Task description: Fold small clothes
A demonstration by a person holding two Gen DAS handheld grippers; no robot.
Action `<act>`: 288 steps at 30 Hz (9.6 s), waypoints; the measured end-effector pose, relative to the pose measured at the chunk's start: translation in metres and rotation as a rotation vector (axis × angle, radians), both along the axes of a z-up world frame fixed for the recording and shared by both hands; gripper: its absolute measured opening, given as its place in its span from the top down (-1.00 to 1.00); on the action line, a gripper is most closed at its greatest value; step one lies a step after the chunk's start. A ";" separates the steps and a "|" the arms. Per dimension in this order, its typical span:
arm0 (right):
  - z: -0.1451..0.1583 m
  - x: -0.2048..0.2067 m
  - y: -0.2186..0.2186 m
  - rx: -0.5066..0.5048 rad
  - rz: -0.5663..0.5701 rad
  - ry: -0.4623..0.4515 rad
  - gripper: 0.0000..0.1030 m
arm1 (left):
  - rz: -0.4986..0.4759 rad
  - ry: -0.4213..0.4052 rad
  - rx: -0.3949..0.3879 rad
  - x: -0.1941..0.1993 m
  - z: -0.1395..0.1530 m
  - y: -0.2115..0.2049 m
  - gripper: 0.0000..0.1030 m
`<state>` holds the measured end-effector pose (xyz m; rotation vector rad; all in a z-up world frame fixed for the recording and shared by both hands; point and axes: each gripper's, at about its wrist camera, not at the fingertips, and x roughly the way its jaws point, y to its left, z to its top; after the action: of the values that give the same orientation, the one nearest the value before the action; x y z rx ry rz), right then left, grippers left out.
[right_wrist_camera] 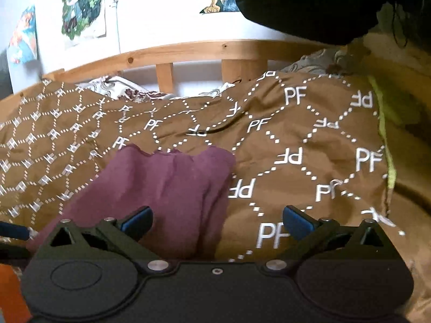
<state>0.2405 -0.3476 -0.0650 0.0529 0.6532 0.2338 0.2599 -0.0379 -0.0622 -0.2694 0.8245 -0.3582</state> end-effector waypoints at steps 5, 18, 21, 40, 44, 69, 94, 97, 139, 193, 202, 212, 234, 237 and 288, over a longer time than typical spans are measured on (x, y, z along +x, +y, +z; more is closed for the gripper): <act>-0.003 0.011 0.007 0.055 0.036 0.044 -0.99 | 0.003 0.044 0.084 0.022 -0.004 -0.014 -0.99; -0.035 0.047 -0.004 0.321 0.041 0.250 -0.99 | 0.025 0.181 -0.028 0.014 -0.037 0.006 -0.99; -0.035 0.048 -0.005 0.321 0.043 0.254 -0.99 | 0.029 0.184 -0.032 0.015 -0.038 0.005 -0.99; -0.037 0.067 -0.009 0.418 -0.037 0.276 -0.99 | -0.032 0.187 0.025 0.036 -0.032 -0.009 -1.00; -0.037 0.066 -0.007 0.402 -0.029 0.269 -0.99 | -0.030 0.207 0.005 0.038 -0.035 -0.006 -1.00; -0.028 0.059 -0.012 0.345 -0.110 0.250 0.22 | -0.022 0.232 -0.079 0.038 -0.051 0.002 -1.00; -0.018 0.060 0.005 0.264 -0.093 0.233 0.47 | -0.051 0.268 -0.094 0.038 -0.048 0.001 -0.32; -0.011 0.057 0.009 0.257 -0.070 0.205 0.54 | -0.065 0.251 -0.089 0.037 -0.042 0.002 -0.13; -0.005 0.128 0.143 0.123 0.115 0.142 0.06 | 0.171 0.061 0.074 0.027 -0.027 0.101 -0.50; 0.102 -0.100 0.111 0.054 0.020 -0.296 -0.99 | 0.377 -0.302 0.293 -0.100 0.054 0.089 -0.99; 0.084 -0.133 0.116 -0.009 0.030 -0.277 -0.99 | 0.371 -0.265 0.293 -0.129 0.033 0.084 -0.99; 0.061 -0.162 0.123 -0.062 0.043 -0.242 -0.99 | 0.363 -0.203 0.356 -0.156 0.025 0.083 -0.99; 0.099 -0.235 0.137 -0.072 -0.008 -0.233 -0.99 | 0.357 -0.245 0.382 -0.225 0.064 0.087 -0.99; 0.107 -0.254 0.130 -0.051 0.000 -0.256 -0.99 | 0.355 -0.299 0.414 -0.234 0.067 0.078 -0.99; 0.115 -0.279 0.116 -0.086 0.025 -0.251 -0.99 | 0.373 -0.379 0.421 -0.263 0.074 0.077 -0.99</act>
<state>-0.0386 -0.2319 0.0504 -0.0664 0.4134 0.2318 -0.0027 0.0391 0.0113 0.0428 0.4458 0.1183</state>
